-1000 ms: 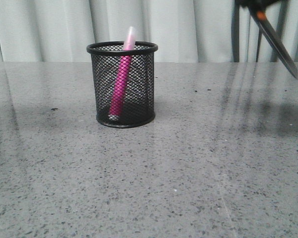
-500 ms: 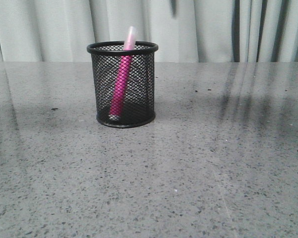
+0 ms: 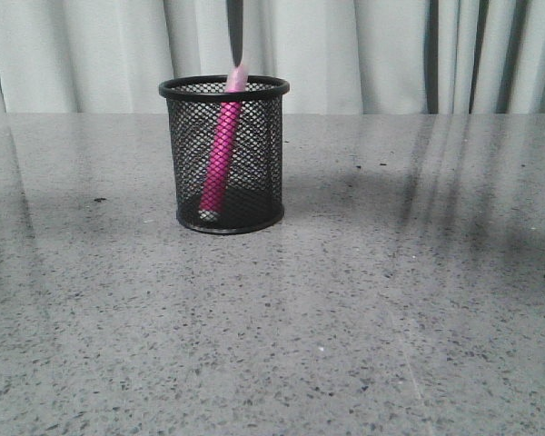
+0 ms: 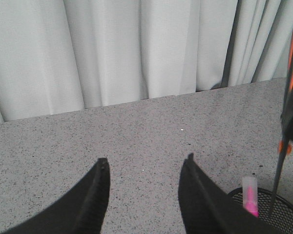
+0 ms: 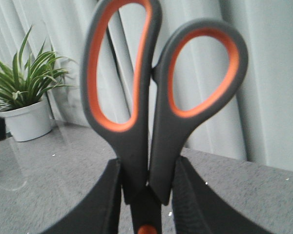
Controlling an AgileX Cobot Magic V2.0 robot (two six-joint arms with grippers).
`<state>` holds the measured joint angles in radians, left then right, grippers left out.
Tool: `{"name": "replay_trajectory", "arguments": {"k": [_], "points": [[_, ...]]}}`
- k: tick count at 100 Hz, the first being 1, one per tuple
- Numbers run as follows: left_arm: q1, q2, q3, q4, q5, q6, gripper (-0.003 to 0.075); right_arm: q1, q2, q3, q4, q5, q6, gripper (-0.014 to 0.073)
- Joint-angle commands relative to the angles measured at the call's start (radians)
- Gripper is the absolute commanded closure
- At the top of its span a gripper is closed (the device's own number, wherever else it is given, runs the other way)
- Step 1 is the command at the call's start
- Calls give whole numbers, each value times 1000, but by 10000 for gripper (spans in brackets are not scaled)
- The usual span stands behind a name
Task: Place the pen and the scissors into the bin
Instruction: 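Lift the scissors with the right gripper and carry over the cup, then lower the scissors blades-first into the mesh cup with the right gripper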
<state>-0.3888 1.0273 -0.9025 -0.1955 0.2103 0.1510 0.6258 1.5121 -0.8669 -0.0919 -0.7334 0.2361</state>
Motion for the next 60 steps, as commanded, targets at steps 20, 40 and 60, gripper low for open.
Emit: {"name": "replay_trajectory", "arguments": {"k": [20, 40, 60], "points": [[5, -21, -27, -10, -83, -7, 427, 14, 24, 104, -3, -294, 0, 666], [5, -21, -27, -10, -83, -7, 427, 14, 40, 164, -3, -353, 2, 666], [5, -21, -27, -10, -83, -7, 427, 14, 40, 201, -3, -369, 2, 666]]}}
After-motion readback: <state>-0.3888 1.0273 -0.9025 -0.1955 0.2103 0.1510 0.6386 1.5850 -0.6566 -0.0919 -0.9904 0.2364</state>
